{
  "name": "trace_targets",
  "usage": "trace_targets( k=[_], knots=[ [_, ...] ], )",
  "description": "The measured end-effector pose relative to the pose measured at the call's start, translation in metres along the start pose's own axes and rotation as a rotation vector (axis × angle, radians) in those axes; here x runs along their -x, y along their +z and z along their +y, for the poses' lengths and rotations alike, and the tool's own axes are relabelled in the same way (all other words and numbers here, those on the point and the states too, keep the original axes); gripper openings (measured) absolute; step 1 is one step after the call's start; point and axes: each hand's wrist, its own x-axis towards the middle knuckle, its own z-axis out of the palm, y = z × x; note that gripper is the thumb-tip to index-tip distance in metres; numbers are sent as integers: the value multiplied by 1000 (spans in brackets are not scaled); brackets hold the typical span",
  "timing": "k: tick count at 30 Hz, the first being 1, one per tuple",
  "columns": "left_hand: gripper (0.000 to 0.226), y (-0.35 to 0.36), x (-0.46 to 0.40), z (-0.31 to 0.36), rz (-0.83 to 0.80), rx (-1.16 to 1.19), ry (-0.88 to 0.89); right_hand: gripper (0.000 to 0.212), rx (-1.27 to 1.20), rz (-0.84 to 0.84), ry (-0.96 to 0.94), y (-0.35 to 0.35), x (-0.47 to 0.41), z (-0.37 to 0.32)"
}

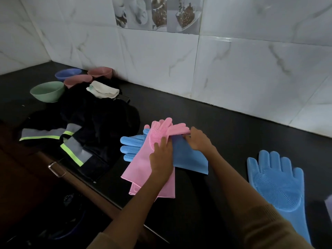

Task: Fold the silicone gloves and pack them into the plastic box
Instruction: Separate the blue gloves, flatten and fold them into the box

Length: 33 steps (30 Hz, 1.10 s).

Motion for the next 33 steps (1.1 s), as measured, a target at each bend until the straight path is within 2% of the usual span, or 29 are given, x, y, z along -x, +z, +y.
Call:
trace_targets(
  k=[4,7,10,13,16,19,22,25,29,33],
  knots=[
    [57,-9,-5,2,63,-8,-123,30,-57,77,70,-4,4,11],
    [60,-14,-11,5,111,-97,-130,30,-105,151,147,-9,12,28],
    [63,-12,-9,12,76,-117,-144,28,-183,226,274,-17,21,51],
    [61,-4,1,24,3,-12,-119,35,-195,254,415,-28,32,73],
    [60,5,15,36,-92,84,-34,39,-48,96,516,-38,41,83],
    [36,10,25,37,-49,87,105,20,116,-100,322,-43,39,75],
    [32,9,21,25,-24,215,181,20,94,-190,148,-36,34,64],
    [47,8,20,12,-109,394,114,21,-37,-185,115,-31,33,61],
    [52,12,33,-1,-7,311,175,29,-265,-185,147,-37,43,64],
    [51,13,34,-6,-48,419,163,63,-544,-283,293,-46,46,64]
  ],
)
